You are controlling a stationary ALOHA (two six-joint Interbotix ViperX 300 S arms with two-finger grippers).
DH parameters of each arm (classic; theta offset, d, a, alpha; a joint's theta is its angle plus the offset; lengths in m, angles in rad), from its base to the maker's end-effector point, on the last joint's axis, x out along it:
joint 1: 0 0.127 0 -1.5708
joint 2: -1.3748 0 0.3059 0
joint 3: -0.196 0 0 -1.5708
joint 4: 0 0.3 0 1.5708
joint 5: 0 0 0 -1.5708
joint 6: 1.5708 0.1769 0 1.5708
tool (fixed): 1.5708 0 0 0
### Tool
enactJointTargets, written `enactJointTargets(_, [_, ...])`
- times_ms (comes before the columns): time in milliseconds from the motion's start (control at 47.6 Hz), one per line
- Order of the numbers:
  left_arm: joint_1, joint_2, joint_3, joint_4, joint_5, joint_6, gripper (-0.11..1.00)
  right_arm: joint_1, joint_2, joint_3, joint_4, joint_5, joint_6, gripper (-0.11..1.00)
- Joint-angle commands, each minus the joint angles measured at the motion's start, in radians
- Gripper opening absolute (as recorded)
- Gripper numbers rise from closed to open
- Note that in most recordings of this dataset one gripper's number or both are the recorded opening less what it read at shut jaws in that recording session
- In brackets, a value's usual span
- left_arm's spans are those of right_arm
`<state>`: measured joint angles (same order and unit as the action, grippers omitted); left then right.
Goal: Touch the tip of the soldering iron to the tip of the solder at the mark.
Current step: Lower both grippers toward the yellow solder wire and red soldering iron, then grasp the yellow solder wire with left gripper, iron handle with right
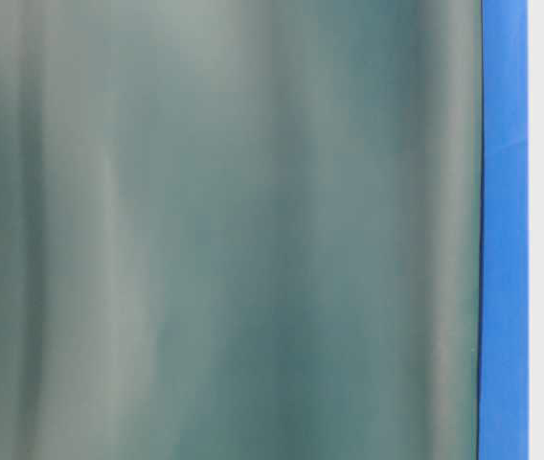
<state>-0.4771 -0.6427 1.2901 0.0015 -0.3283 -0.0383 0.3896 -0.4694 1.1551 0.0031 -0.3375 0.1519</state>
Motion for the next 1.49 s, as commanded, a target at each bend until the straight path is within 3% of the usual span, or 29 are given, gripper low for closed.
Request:
enactJointTargets(0, [-0.020,0.072,0.002,0.002,-0.084,0.002,0.76,0.008,0.057,0.000,0.003,-0.064,0.002,0.89])
enactJointTargets(189, [-0.035,0.308,-0.002,0.002,-0.282,0.002,0.76,0.011,0.222,0.020,0.009,-0.224,0.005,0.90])
enactJointTargets(315, [-0.038,0.443,-0.037,0.002,-0.345,0.000,0.76,0.018,0.341,0.014,0.011,-0.321,0.035,0.90])
enactJointTargets(546, [-0.058,0.592,-0.089,0.002,-0.377,-0.006,0.74,0.023,0.505,-0.020,0.011,-0.413,0.063,0.89])
enactJointTargets(882, [-0.052,0.678,-0.117,-0.003,-0.371,-0.015,0.71,0.014,0.591,-0.032,0.038,-0.416,0.060,0.84])
enactJointTargets(1008, [-0.052,0.689,-0.121,0.000,-0.370,0.003,0.60,0.009,0.609,-0.041,0.038,-0.419,0.044,0.75])
enactJointTargets(1113, [-0.052,0.689,-0.121,0.000,-0.370,0.008,0.40,-0.002,0.640,-0.054,0.035,-0.419,0.028,0.60])
enactJointTargets(1302, [-0.060,0.689,-0.129,0.002,-0.368,0.009,0.03,-0.020,0.676,-0.072,0.006,-0.420,0.008,0.19])
enactJointTargets(1386, [-0.060,0.689,-0.137,0.002,-0.356,0.006,0.02,-0.023,0.676,-0.069,0.003,-0.420,0.009,0.07])
enactJointTargets(1470, [-0.060,0.689,-0.146,0.002,-0.344,0.008,0.02,-0.023,0.673,-0.069,0.002,-0.420,0.009,0.06])
